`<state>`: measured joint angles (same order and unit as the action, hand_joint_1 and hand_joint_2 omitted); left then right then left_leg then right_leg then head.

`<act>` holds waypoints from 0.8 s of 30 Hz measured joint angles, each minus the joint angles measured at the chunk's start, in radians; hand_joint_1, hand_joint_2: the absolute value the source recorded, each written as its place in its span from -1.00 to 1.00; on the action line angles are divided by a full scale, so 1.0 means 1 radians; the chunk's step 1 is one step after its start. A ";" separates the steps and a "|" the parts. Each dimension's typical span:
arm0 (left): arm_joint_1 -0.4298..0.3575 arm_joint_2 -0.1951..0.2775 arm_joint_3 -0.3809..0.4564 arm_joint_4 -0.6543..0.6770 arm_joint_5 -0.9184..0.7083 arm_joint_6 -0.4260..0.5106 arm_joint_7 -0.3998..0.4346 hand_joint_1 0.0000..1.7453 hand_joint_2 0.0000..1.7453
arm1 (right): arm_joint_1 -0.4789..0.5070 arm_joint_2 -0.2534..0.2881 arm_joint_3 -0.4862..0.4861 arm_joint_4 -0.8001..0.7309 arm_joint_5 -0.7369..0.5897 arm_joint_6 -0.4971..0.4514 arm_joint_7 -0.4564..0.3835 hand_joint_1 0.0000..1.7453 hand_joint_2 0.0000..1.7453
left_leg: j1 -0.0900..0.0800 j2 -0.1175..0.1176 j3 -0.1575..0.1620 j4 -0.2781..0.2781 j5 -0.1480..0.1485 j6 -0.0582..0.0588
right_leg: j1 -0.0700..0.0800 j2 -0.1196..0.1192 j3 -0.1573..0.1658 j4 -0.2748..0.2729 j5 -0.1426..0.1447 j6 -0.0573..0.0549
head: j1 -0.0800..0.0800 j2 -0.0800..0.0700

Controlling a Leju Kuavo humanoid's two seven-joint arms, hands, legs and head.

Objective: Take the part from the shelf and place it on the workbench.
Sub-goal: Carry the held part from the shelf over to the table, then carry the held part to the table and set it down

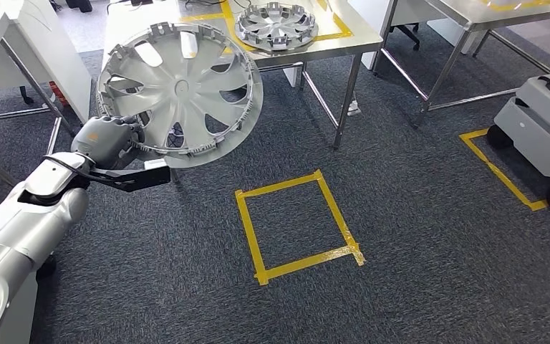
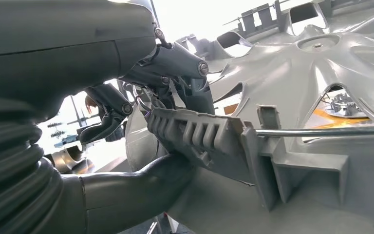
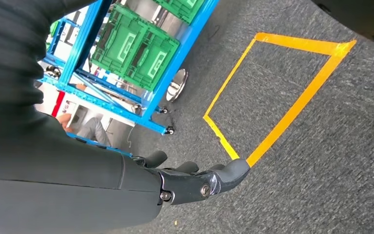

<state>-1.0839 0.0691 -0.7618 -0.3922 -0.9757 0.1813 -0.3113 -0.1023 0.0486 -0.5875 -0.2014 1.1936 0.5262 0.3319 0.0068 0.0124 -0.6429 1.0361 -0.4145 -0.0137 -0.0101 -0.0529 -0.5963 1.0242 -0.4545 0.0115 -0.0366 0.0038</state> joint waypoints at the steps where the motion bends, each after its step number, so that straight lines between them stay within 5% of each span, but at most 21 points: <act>1: 0.000 -0.001 0.000 0.000 0.000 0.000 0.000 1.00 1.00 | 0.000 0.000 0.000 0.000 0.000 0.000 0.000 -1.00 1.00 | 0.000 0.000 0.000 0.000 0.000 0.000 | 0.000 0.000 0.000 0.000 0.000 0.000 | 0.000 0.000; 6: 0.000 -0.002 0.000 0.000 0.000 0.001 -0.004 1.00 1.00 | 0.002 0.000 0.000 0.000 0.000 0.000 0.000 -1.00 1.00 | 0.000 0.000 0.000 0.000 0.000 0.000 | 0.000 0.000 0.000 0.000 0.000 0.000 | 0.000 0.000; 11: 0.000 -0.001 0.004 0.000 0.005 0.004 -0.010 1.00 1.00 | 0.004 -0.001 0.000 0.000 0.004 0.000 -0.001 -1.00 1.00 | 0.002 -0.004 0.018 -0.032 0.008 0.027 | -0.006 0.011 0.002 0.006 -0.013 0.017 | 0.002 0.000; 15: -0.002 -0.007 0.004 0.000 0.006 0.007 -0.012 1.00 1.00 | 0.010 -0.001 -0.001 0.000 0.008 0.000 -0.001 -1.00 1.00 | 0.007 -0.011 0.027 -0.043 0.013 0.032 | -0.012 0.049 -0.105 0.226 -0.115 0.023 | 0.006 0.000; 17: 0.000 -0.009 0.004 0.002 0.006 0.007 -0.012 1.00 1.00 | 0.015 -0.001 -0.003 0.000 0.009 0.000 0.000 -1.00 1.00 | 0.012 -0.019 0.026 -0.036 0.008 0.025 | -0.019 0.050 -0.122 0.250 -0.103 0.030 | 0.007 0.000; 20: 0.001 -0.008 0.004 0.005 0.006 0.006 -0.012 1.00 1.00 | 0.014 -0.001 -0.006 0.000 0.009 0.000 -0.001 -1.00 1.00 | 0.023 -0.030 0.018 -0.005 -0.010 -0.003 | -0.032 0.054 -0.043 0.082 -0.021 0.043 | 0.008 0.000; 22: 0.000 -0.008 0.005 0.005 0.006 0.007 -0.012 1.00 1.00 | 0.014 0.000 -0.006 0.000 0.009 -0.001 -0.001 -1.00 1.00 | 0.023 -0.036 0.011 0.010 -0.018 -0.021 | -0.032 0.060 -0.018 0.034 -0.014 0.032 | 0.009 0.000; 24: 0.000 -0.006 0.005 0.006 0.005 0.007 -0.013 1.00 1.00 | 0.014 0.000 -0.007 0.000 0.009 -0.003 -0.001 -1.00 1.00 | 0.023 -0.040 0.009 0.008 -0.017 -0.033 | -0.028 0.060 -0.021 0.039 -0.017 0.010 | 0.009 0.000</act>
<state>-1.0841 0.0635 -0.7568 -0.3863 -0.9703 0.1882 -0.3240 -0.0884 0.0488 -0.5942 -0.2014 1.2026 0.5235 0.3312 0.0301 -0.0275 -0.6339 1.0444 -0.4318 -0.0462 -0.0382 0.0073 -0.6174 1.0636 -0.4715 0.0217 -0.0275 0.0038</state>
